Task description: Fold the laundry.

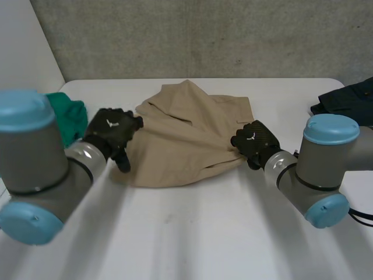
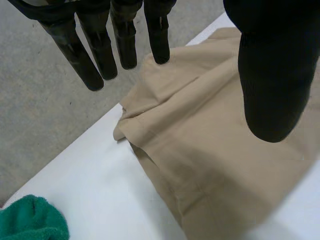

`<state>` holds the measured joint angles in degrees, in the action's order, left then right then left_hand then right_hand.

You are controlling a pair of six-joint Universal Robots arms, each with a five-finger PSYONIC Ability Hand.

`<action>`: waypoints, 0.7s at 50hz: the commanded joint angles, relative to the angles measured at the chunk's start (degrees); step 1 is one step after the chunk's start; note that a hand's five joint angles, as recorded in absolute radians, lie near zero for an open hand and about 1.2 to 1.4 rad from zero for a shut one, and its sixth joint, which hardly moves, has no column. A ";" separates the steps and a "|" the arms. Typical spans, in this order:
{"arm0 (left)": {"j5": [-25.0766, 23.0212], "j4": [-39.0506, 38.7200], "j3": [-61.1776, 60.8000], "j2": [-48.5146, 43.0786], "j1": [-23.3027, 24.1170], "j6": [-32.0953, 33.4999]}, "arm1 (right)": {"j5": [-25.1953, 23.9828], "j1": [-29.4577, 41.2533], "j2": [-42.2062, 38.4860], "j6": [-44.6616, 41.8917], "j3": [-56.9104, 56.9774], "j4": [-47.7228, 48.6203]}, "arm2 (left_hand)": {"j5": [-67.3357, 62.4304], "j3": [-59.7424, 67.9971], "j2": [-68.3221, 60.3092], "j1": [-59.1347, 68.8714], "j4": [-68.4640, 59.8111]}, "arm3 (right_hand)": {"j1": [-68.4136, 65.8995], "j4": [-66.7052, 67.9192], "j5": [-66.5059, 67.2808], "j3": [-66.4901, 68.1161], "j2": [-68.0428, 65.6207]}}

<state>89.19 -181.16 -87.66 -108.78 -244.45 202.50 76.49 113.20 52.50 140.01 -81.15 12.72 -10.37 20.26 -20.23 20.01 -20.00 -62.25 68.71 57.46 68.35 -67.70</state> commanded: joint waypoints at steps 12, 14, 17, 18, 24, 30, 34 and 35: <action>-4.03 20.59 20.69 -19.10 -5.07 -0.79 | 1.12 -0.17 1.38 1.49 -2.53 0.55 | -13.73 13.83 -13.87 14.09 -14.10 | -16.38 9.92 11.18 10.28 -10.94; -4.12 18.32 19.81 -19.71 -4.89 0.17 | 1.12 -0.08 1.38 1.58 -2.53 0.55 | -14.23 14.34 -14.37 14.59 -14.60 | -16.38 9.92 11.18 10.28 -10.94; -4.12 16.20 18.84 -20.33 -4.80 0.88 | 1.12 0.00 1.38 1.66 -2.44 0.55 | -16.91 17.02 -17.05 17.27 -17.29 | -16.38 9.92 11.18 10.28 -10.94; -4.12 15.06 18.40 -20.59 -4.63 1.40 | 1.29 0.09 1.38 1.67 -2.35 0.46 | -18.59 18.70 -18.73 18.95 -18.96 | -16.38 9.92 11.18 10.28 -10.94; -3.76 11.71 16.99 -21.47 -4.36 3.25 | 1.91 0.09 1.64 2.02 -2.09 0.37 | -37.75 37.86 -37.89 38.11 -38.13 | -16.38 9.92 11.18 10.28 -10.94; -3.59 8.20 14.89 -20.52 -4.71 4.22 | 2.09 0.18 2.52 3.59 -1.56 -1.90 | -59.63 59.74 -59.77 59.99 -60.00 | -16.22 9.76 11.01 10.11 -10.77; -3.68 8.72 11.20 -16.74 -4.80 4.04 | 1.65 0.27 3.22 3.69 -1.03 -5.60 | -59.63 59.74 -59.77 59.99 -60.00 | -12.52 6.06 7.31 6.42 -7.07; -3.68 8.46 9.36 -14.90 -4.89 4.22 | 1.12 0.27 3.49 3.60 -0.68 -7.61 | -59.63 59.74 -59.77 59.99 -60.00 | -12.35 5.89 7.14 6.25 -6.90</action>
<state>85.55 -172.54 -73.31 -128.75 -249.05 206.61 78.53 113.39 54.97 143.33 -82.72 10.53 -56.79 67.99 -68.39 67.26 -68.41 -62.25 66.84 56.98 66.90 -66.98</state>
